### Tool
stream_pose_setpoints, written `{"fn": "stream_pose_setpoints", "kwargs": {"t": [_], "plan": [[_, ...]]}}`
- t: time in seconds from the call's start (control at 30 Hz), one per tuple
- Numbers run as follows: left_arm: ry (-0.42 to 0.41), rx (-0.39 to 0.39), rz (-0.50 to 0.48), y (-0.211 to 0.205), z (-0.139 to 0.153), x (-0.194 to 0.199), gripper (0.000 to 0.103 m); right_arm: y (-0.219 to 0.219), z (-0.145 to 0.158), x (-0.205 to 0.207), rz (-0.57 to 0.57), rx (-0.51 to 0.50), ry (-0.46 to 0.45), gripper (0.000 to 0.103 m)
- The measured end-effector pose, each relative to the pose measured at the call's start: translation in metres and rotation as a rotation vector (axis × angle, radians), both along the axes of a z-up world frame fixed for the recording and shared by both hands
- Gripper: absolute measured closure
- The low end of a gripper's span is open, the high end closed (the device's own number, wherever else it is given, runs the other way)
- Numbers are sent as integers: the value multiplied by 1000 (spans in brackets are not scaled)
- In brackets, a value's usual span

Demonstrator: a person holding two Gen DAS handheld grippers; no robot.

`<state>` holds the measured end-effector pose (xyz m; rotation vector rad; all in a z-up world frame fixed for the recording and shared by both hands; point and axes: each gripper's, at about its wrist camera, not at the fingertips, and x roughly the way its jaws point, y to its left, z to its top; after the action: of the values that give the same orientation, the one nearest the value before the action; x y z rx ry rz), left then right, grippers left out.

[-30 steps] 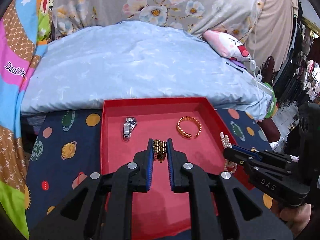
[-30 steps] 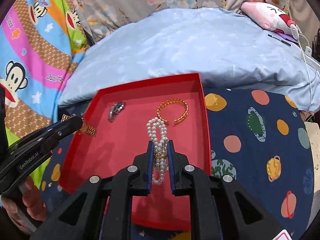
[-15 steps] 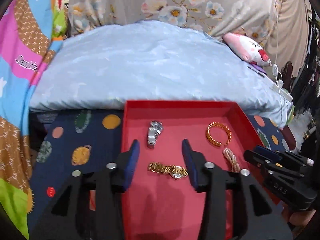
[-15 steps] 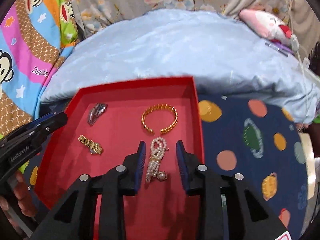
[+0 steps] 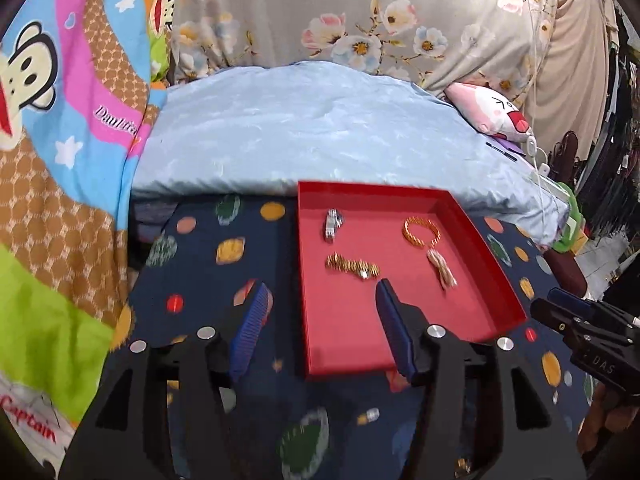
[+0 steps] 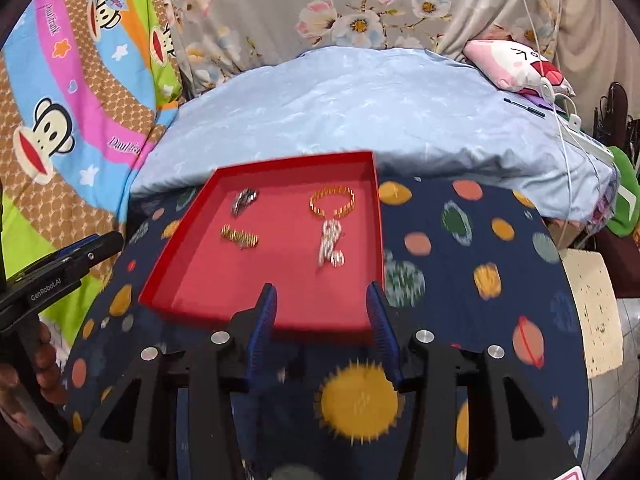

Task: Organize jewelry
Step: 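Withdraw both open tools from the tray toward the remaining jewelry, then grasp the black beaded bracelet with the right tool and lift it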

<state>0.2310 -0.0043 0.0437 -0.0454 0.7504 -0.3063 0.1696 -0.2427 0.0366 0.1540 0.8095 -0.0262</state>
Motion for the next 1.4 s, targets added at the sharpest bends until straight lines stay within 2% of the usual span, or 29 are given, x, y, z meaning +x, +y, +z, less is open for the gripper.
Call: {"fn": "stream_pose_setpoints", "kwargs": {"t": [0.27, 0.43, 0.53, 0.77, 1.03, 1.13, 1.3, 1.4], "plan": [[64, 36, -27, 8, -27, -74, 48, 9, -14, -69, -11, 31, 46, 57], [119, 41, -27, 11, -44, -105, 48, 18, -29, -98, 0, 56, 87, 57], [138, 52, -30, 14, -53, -120, 48, 26, -41, -109, 15, 49, 117, 64], [178, 50, -30, 22, -67, -141, 48, 36, -68, -114, 30, 82, 163, 79], [214, 52, -31, 28, -79, -154, 48, 42, -84, -104, 33, 67, 195, 80], [227, 52, -28, 31, -82, -156, 48, 43, -86, -102, 35, 55, 195, 83], [237, 50, -25, 34, -84, -158, 48, 50, -87, -99, 45, 11, 194, 95], [240, 45, -20, 37, -84, -157, 48, 53, -87, -99, 49, -5, 192, 96]]}}
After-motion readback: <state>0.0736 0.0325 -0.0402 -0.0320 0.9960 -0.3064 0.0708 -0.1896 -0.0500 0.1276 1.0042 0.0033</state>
